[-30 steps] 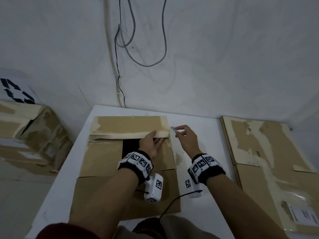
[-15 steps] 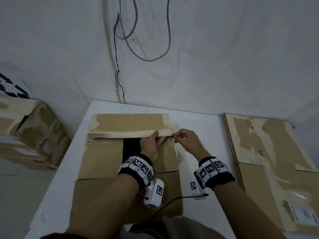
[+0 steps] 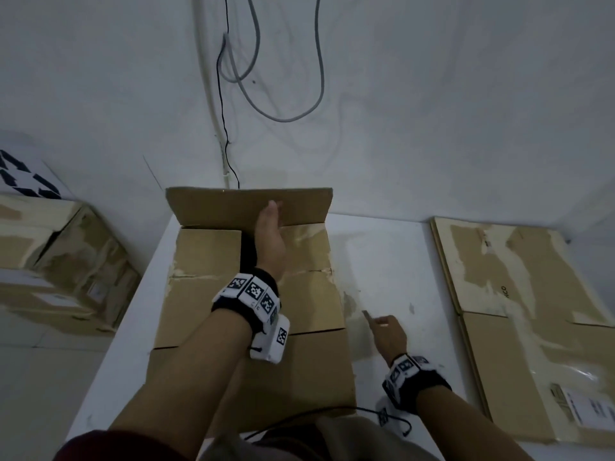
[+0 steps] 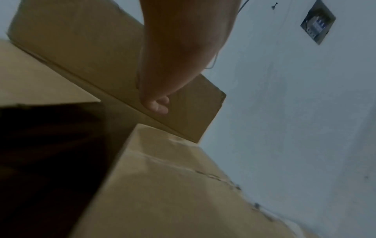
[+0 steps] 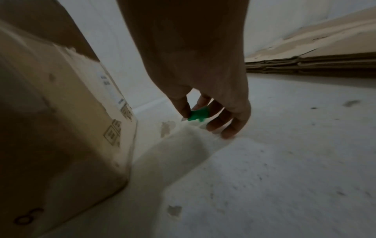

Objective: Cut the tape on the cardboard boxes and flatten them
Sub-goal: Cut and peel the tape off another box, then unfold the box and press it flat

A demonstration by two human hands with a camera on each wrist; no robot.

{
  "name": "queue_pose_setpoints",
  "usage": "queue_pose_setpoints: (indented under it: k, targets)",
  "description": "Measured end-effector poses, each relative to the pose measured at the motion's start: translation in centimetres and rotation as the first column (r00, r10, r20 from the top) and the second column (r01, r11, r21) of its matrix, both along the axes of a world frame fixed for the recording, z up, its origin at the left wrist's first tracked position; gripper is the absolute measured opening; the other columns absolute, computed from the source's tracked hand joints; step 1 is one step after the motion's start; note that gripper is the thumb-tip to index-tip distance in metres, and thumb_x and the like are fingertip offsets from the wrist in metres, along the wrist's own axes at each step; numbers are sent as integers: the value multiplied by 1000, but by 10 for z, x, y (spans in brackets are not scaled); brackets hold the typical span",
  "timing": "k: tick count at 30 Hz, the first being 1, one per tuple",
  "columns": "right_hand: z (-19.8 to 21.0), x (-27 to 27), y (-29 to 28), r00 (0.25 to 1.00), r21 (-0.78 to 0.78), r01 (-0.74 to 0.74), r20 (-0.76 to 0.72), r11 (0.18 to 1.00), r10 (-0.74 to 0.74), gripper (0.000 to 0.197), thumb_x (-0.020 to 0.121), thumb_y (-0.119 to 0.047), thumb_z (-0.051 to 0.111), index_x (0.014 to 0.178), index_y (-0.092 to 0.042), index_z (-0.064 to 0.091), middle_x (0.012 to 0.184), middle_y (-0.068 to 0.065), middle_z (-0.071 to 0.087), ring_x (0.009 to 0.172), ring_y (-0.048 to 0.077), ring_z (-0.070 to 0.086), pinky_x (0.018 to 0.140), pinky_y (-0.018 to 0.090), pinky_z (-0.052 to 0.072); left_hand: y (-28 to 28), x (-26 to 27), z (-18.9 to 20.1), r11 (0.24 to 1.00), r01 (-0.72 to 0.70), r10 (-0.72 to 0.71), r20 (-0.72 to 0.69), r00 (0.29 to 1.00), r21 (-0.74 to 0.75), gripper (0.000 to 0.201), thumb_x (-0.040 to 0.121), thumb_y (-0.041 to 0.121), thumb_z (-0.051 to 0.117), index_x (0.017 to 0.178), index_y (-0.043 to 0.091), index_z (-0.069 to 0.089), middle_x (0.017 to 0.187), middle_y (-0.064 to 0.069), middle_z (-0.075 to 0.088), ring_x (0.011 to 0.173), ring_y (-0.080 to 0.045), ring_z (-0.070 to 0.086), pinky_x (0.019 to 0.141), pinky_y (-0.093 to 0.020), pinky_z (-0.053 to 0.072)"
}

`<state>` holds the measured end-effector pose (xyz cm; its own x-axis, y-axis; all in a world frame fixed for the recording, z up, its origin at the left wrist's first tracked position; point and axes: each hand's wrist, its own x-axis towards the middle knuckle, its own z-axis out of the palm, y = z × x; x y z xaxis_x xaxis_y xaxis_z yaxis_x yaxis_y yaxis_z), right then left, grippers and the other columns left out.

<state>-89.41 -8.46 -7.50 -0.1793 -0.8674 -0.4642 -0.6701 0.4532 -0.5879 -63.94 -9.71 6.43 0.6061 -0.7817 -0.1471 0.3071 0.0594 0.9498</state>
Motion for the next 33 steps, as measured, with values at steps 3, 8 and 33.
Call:
queue_pose_setpoints:
  k: [3,8,33]
  targets:
    - [3,-4,2,995,35,38,-88,999,-35,35,93,-35,62,117,-11,63,126,18,60,113,35,55,96,36,45,-7,41,-12,988,-55,-14,441,897,143,42,99,35,48,139,22,47,138,-6,46,128,-23,41,113,-42,30]
    - [45,31,-44,991,-245,-130,0,961,134,33,90,-16,62,123,-10,57,127,23,52,116,36,52,97,40,44,-1,105,-17,732,-195,-507,714,483,652,79,82,47,65,147,31,23,153,-11,18,139,-40,18,112,-60,18]
    - [166,113,-92,682,-191,-487,526,852,508,58,93,-61,51,145,-38,42,144,-4,50,127,23,49,104,51,41,72,190,59,759,196,-523,403,751,621,40,100,26,45,139,25,42,137,-8,52,109,-21,54,88,-34,47]
